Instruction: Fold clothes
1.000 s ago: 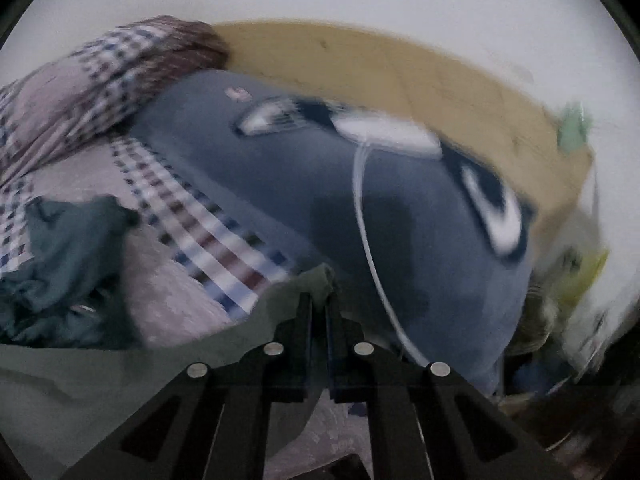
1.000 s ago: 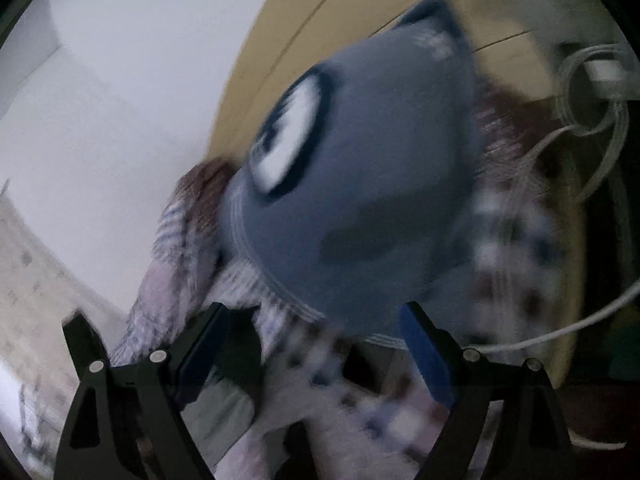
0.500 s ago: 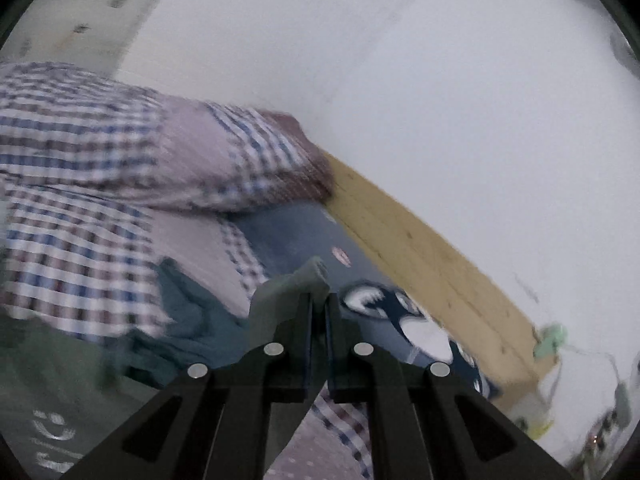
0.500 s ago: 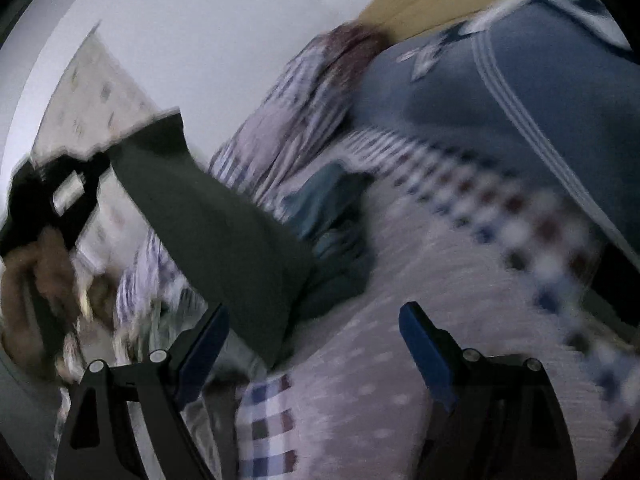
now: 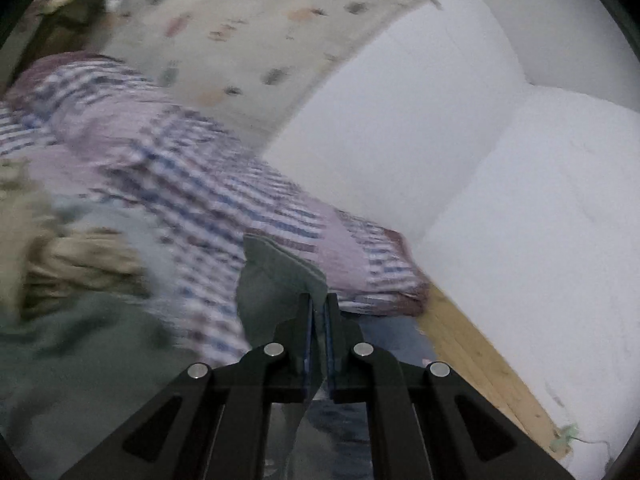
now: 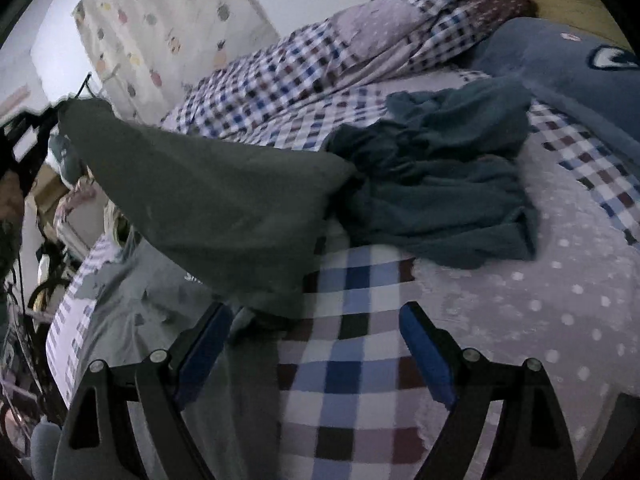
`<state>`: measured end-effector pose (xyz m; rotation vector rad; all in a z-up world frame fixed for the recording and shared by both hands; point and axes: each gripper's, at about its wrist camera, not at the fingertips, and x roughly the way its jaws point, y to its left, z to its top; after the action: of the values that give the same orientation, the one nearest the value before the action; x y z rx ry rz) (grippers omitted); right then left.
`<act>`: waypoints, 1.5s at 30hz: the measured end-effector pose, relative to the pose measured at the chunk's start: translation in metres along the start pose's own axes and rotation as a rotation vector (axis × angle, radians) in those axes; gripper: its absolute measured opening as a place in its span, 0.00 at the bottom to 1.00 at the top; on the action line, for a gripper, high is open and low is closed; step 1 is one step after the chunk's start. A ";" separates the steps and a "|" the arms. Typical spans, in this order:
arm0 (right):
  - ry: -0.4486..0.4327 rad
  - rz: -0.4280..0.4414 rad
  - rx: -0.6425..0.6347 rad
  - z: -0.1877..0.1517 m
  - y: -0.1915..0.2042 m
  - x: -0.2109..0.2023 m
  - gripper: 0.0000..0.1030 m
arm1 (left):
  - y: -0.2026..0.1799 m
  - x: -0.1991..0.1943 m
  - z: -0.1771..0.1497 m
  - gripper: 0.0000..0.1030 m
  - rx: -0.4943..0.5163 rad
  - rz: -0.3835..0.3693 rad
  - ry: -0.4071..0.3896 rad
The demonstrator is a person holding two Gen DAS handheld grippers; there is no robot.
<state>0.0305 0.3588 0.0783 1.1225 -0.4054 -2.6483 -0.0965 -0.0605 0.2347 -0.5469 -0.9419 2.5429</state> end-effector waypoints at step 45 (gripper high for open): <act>0.150 -0.237 -0.479 -0.018 0.090 0.087 0.17 | 0.223 -0.064 -0.087 0.04 -0.258 0.134 0.057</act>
<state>-0.0061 0.2441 0.0395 1.2482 0.3944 -2.6141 -0.0461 -0.2015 0.0375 -0.7767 -1.2601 2.5214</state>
